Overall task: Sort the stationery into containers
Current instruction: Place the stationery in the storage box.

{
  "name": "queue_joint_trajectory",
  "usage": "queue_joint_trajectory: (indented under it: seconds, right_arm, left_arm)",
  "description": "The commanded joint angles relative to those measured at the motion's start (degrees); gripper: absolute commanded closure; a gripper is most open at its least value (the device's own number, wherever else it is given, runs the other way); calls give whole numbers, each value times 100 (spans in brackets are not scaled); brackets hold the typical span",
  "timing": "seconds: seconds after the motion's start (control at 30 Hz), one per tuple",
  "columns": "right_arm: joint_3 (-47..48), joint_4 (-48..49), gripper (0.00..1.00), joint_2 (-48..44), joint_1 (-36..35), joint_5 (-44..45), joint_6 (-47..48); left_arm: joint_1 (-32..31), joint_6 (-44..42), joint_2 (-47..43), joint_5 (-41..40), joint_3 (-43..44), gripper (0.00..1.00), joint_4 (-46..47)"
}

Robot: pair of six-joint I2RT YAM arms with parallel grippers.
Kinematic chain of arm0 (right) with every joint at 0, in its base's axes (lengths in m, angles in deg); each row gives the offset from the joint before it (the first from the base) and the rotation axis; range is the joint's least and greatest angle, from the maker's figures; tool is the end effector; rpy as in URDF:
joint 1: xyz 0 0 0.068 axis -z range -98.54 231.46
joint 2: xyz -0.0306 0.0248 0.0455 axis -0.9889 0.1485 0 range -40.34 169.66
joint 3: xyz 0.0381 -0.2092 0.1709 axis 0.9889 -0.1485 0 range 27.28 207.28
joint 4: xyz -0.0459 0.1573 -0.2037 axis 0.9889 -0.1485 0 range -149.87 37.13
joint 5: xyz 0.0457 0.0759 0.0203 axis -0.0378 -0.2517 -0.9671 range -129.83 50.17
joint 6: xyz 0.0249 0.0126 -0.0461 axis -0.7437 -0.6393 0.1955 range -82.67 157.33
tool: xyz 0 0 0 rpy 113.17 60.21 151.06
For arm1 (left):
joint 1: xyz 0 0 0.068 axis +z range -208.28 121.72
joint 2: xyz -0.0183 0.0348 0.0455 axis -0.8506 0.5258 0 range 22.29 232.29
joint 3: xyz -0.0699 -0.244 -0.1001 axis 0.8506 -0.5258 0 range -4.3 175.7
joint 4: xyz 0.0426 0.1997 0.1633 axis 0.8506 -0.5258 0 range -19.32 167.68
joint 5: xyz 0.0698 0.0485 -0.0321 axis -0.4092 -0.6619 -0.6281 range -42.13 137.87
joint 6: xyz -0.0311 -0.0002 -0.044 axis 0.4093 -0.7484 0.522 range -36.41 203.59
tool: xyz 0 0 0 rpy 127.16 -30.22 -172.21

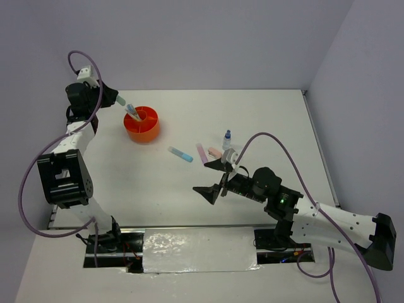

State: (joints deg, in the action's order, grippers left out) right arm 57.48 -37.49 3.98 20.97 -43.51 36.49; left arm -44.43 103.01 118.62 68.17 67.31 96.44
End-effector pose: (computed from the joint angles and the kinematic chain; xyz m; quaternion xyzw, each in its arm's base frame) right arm 0.0929 0.1689 0.2988 -0.3675 0.5949 0.3837 0.6031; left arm 0.3947 0.0845 0.3168 -0.0963 0.7345 -0.1628 0.6518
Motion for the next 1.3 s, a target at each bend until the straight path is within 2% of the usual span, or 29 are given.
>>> queue_joint_trajectory:
  seconds: [0.0,0.23,0.3,0.4,0.43,0.57,0.6,0.67,0.7,0.73,1.0,1.1,1.27]
  right_arm:
    - [118,97,0,-11,-16,-326,-135]
    - [223,150,0,59,-24,-352,-109]
    - [294,132,0,139,-24,-387,-109]
    - [347,132,0,209,-24,-431,-109]
    - [355,141,0,209,-24,-423,-109]
    - [391,115,0,227,-33,-370,-109]
    - [391,106,0,227,-24,-353,-101]
    - [408,80,0,235,-24,-300,-74]
    - [417,71,0,244,-33,-291,-57]
    - [426,53,0,262,-24,-265,-48]
    - [347,264,0,516,-24,210,-127]
    - [355,325,0,683,-15,219,-206]
    - [390,352,0,763,-16,157,-241]
  left_arm:
    - [39,-53,219,598,204,100,751]
    - [39,-166,623,695,194,96,717]
    - [48,-263,728,713,308,87,551]
    - [39,-333,825,713,318,82,497]
    - [39,-334,834,713,318,73,488]
    - [39,-413,966,783,318,59,374]
    - [30,-421,984,792,301,48,365]
    - [22,-386,958,766,248,37,426]
    - [22,-369,914,766,187,26,452]
    - [22,-343,887,731,151,1,487]
    - [13,-132,466,493,37,1,593]
    - [13,-96,404,555,37,1,628]
    - [22,-61,263,179,-25,1,655]
